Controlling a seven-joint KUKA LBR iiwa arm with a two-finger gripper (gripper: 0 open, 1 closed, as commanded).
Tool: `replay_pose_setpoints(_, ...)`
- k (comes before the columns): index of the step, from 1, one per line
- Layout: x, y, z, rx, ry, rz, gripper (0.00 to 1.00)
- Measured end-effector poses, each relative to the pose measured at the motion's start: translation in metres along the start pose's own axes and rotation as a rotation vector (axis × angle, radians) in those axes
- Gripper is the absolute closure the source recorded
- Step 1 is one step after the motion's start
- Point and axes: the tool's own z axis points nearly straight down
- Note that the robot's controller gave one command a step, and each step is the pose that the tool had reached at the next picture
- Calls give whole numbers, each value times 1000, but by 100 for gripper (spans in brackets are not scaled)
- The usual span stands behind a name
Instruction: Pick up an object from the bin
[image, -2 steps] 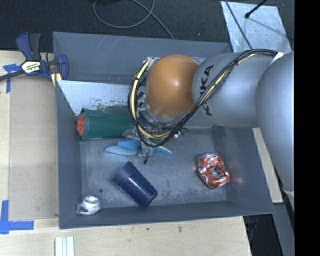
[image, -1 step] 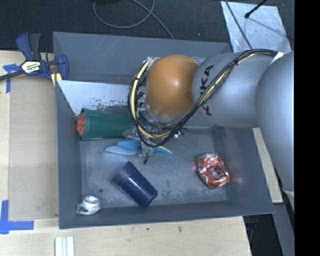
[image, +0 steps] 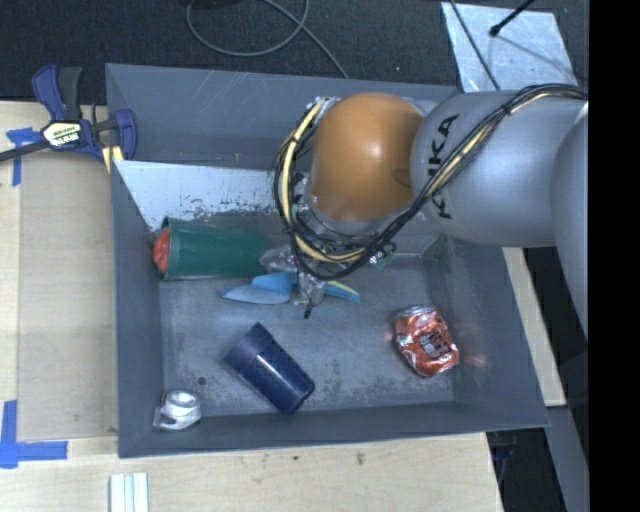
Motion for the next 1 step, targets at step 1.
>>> replay_pose_setpoints(1, 5, -4, -212, 4, -2, 49, 100)
